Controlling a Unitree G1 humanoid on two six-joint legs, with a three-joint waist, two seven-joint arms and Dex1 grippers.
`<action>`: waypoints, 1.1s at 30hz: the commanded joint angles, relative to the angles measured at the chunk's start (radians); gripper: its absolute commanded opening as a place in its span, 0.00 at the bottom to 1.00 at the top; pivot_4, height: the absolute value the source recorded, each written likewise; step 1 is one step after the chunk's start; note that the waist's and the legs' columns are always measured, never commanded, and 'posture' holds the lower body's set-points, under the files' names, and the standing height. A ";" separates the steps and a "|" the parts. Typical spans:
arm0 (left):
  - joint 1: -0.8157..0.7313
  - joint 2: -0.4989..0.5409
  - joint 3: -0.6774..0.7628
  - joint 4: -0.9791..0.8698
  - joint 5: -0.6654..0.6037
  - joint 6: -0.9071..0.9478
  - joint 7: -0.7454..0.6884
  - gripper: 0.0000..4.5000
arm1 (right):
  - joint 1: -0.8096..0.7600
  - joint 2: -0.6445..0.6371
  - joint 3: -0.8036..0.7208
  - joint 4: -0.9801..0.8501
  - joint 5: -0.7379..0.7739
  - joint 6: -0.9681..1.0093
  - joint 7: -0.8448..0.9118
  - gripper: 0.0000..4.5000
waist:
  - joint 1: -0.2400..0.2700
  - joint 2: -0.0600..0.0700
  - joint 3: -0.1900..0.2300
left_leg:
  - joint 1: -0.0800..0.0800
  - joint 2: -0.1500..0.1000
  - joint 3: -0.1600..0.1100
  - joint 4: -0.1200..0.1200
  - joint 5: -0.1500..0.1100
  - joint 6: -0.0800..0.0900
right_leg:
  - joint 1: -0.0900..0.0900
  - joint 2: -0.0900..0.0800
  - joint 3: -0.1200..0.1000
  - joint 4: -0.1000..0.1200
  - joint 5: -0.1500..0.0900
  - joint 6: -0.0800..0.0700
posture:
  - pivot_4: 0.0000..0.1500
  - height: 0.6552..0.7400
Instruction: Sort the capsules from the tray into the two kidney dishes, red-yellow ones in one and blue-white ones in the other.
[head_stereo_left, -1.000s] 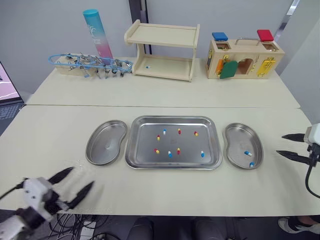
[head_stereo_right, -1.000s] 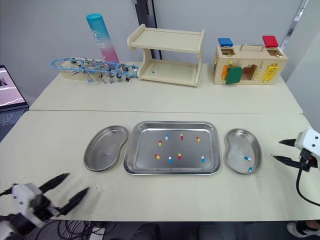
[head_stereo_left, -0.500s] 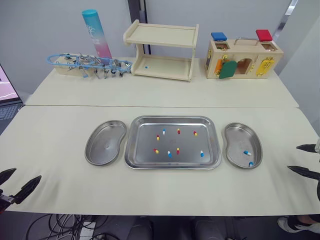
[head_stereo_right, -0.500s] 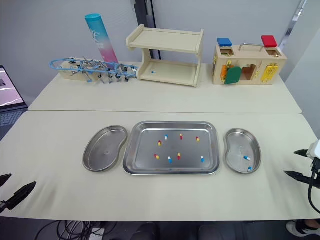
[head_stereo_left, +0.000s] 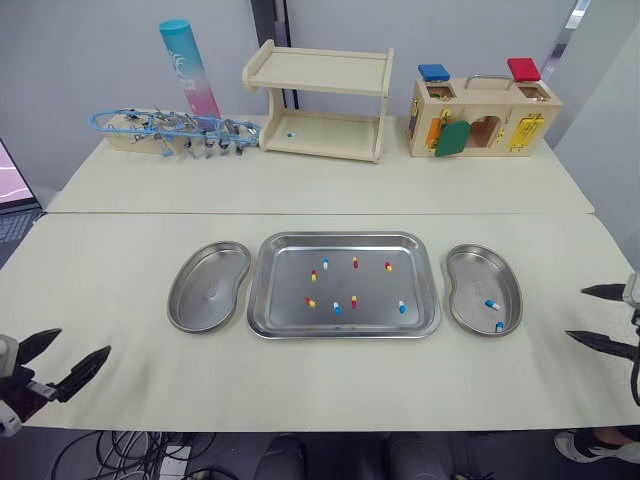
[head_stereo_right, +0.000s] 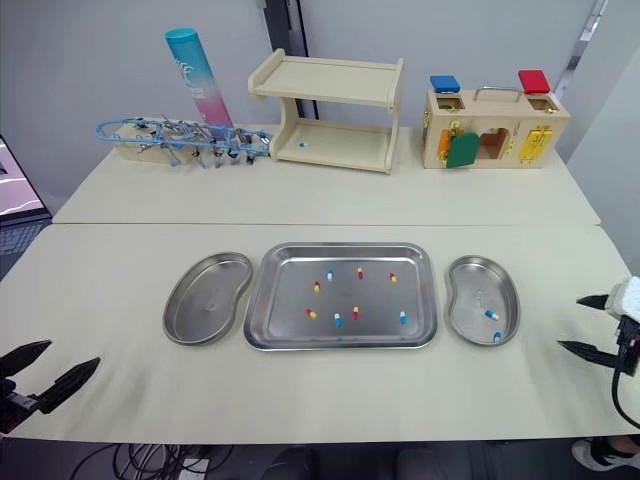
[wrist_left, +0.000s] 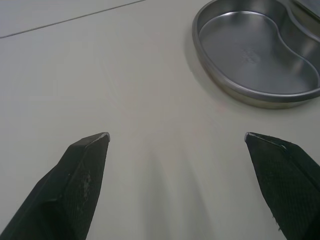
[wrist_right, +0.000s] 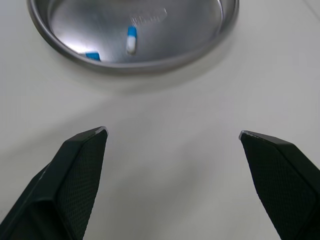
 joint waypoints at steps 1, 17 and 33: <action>0.011 0.008 0.029 -0.072 -0.014 0.029 -0.003 1.00 | 0.020 0.017 -0.044 -0.203 0.100 0.090 -0.002 1.00 | 0.002 0.000 0.000 | 0.000 0.000 0.000 0.000 0.000 0.000 | 0.000 0.000 0.000 0.000 0.000 0.000 | 1.00 1.00; -0.216 0.162 -0.211 -0.295 -0.012 0.140 -0.120 1.00 | 0.092 0.265 0.148 -0.724 0.235 0.242 -0.182 1.00 | 0.026 -0.003 -0.001 | -0.001 0.000 -0.001 0.000 0.000 0.000 | 0.001 0.000 -0.002 0.000 0.000 0.000 | 1.00 1.00; -0.357 0.099 -0.371 -0.338 -0.009 0.144 -0.131 1.00 | 0.274 0.479 0.264 -0.710 0.038 -0.001 -0.321 1.00 | 0.023 -0.004 -0.001 | 0.000 0.000 -0.002 0.000 0.000 0.000 | 0.001 0.000 -0.001 0.000 0.000 0.000 | 1.00 1.00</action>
